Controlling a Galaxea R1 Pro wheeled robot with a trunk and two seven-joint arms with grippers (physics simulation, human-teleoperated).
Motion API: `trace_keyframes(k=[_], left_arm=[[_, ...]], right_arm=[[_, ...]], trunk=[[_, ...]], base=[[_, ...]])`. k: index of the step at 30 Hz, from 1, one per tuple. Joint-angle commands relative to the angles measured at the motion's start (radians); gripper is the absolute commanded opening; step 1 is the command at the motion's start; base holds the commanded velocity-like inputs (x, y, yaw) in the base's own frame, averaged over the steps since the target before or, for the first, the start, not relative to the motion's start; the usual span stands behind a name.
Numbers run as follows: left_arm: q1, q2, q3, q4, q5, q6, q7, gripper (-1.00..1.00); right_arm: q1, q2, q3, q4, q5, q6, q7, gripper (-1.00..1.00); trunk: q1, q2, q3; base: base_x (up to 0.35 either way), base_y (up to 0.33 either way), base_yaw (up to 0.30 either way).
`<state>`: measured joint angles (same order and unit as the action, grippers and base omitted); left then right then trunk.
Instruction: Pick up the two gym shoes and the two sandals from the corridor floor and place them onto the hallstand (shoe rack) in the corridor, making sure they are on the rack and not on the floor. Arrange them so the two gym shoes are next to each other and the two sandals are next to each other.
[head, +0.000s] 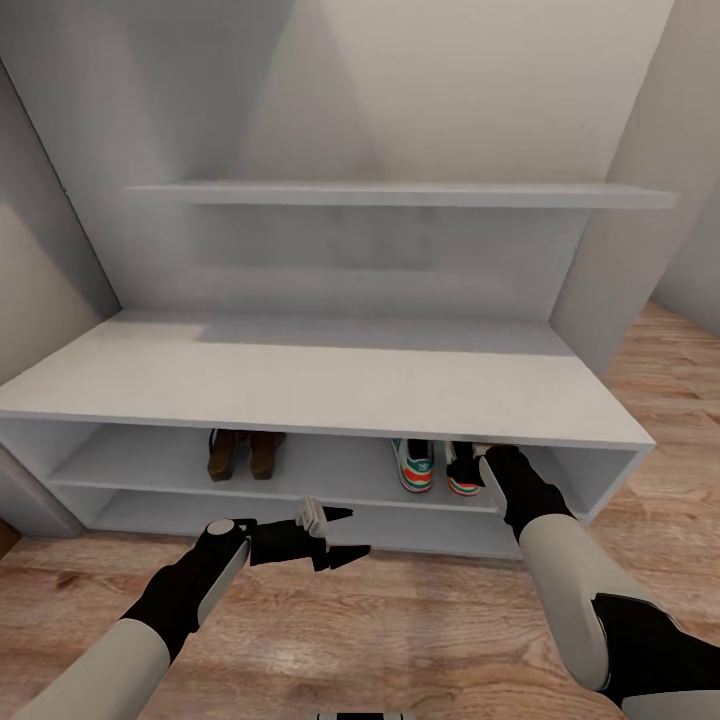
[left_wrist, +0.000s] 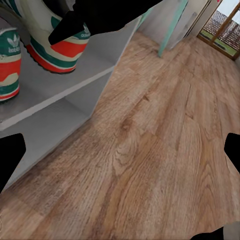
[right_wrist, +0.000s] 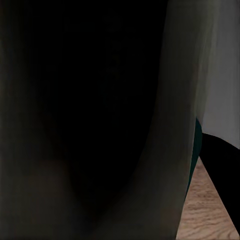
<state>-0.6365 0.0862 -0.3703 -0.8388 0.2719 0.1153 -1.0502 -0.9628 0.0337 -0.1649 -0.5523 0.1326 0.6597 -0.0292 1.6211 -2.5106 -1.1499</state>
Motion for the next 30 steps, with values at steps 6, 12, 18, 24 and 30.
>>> trace_keyframes(k=[6,12,18,24,30], left_arm=[[-0.001,0.001,-0.004,0.0,0.01,0.011,-0.001,1.0],[-0.001,0.001,-0.004,0.0,0.01,0.011,-0.001,1.0],[-0.001,0.001,-0.004,0.0,0.011,0.011,-0.001,1.0],[-0.001,0.001,-0.004,0.0,0.011,0.011,-0.001,1.0],[0.0,0.001,-0.004,0.0,0.011,0.011,-0.001,1.0]], right_arm=[[0.0,0.002,-0.006,-0.001,0.01,0.004,0.003,-1.0],[0.0,0.002,-0.007,-0.003,0.01,0.004,0.004,1.0],[0.0,0.002,-0.007,-0.003,0.01,0.004,0.005,1.0],[0.0,0.002,-0.007,-0.003,0.01,0.004,0.005,1.0],[0.0,0.002,-0.007,-0.003,0.01,0.004,0.005,1.0]], trunk=[[0.0,0.0,-0.001],[0.0,0.0,-0.001],[0.0,0.0,-0.001],[0.0,0.0,-0.001],[0.0,0.0,-0.001]], base=[[0.042,0.0,0.0],[0.002,0.0,0.0],[0.0,0.0,0.0],[0.0,0.0,0.0],[0.0,0.0,0.0]])
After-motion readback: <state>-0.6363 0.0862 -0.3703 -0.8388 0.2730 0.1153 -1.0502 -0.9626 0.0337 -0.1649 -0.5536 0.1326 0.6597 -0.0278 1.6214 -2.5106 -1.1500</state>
